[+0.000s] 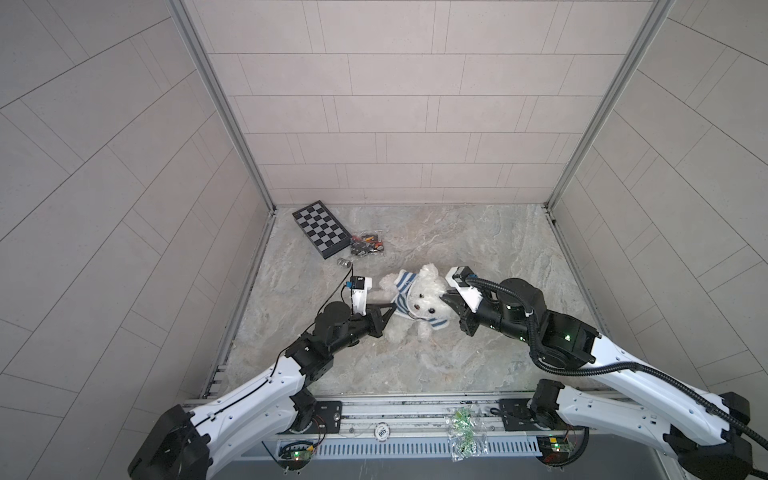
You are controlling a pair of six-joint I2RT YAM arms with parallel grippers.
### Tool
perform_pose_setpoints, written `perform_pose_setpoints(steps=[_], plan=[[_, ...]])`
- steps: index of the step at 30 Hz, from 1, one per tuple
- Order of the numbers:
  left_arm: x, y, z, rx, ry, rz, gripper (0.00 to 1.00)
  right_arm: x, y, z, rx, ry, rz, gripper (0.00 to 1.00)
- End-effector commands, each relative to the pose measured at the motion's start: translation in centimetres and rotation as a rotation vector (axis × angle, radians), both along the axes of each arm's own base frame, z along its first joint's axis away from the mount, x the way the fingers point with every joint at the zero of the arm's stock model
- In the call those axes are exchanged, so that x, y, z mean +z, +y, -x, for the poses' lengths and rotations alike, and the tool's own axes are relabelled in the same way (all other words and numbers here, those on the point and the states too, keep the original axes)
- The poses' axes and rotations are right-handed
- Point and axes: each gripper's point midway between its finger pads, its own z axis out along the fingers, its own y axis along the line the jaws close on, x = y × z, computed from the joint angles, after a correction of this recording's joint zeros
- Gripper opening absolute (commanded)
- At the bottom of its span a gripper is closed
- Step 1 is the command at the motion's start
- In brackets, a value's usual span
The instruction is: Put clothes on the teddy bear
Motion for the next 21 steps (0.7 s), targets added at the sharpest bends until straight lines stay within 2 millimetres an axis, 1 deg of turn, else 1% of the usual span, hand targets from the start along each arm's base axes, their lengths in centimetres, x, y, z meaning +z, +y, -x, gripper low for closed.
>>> perform_pose_setpoints(steps=[1, 4, 6, 7, 9, 10, 13, 14, 16, 18, 21], plan=[[-3.6, 2.1, -0.9, 0.095, 0.096, -0.103, 0.0, 3.1, -1.6, -1.1, -0.108, -0.056, -0.125, 0.0], [-4.7, 2.0, -1.0, 0.092, 0.115, -0.121, 0.0, 3.0, -2.5, -1.7, -0.173, -0.066, -0.167, 0.0], [-4.5, 1.4, -1.0, 0.068, 0.109, -0.104, 0.0, 2.9, -2.4, -2.0, -0.182, -0.062, -0.186, 0.0], [-4.1, 1.0, -1.0, 0.051, 0.099, -0.087, 0.0, 2.6, -2.2, -2.2, -0.185, -0.053, -0.183, 0.0], [-2.5, -0.1, -0.9, 0.003, 0.052, -0.037, 0.0, 2.2, -2.0, -2.5, -0.196, -0.036, -0.178, 0.0], [-1.4, -0.7, -0.7, -0.017, 0.02, -0.009, 0.0, 2.0, -1.8, -2.7, -0.203, -0.024, -0.186, 0.0], [1.6, -1.8, -0.1, -0.066, -0.071, 0.033, 0.07, 1.7, -1.6, -3.5, -0.252, 0.009, -0.257, 0.0], [2.3, -2.0, 0.0, -0.076, -0.093, 0.038, 0.08, 1.5, -1.6, -3.8, -0.277, 0.024, -0.289, 0.0], [3.1, -2.2, -0.1, -0.076, -0.112, 0.045, 0.08, 0.8, -1.9, -4.4, -0.329, 0.047, -0.323, 0.0], [3.1, -2.3, -0.4, -0.072, -0.108, 0.031, 0.08, -0.3, -2.8, -5.0, -0.407, 0.077, -0.33, 0.0], [2.0, -2.5, -0.9, -0.064, -0.079, -0.004, 0.06, -1.8, -3.7, -5.6, -0.471, 0.118, -0.333, 0.0]])
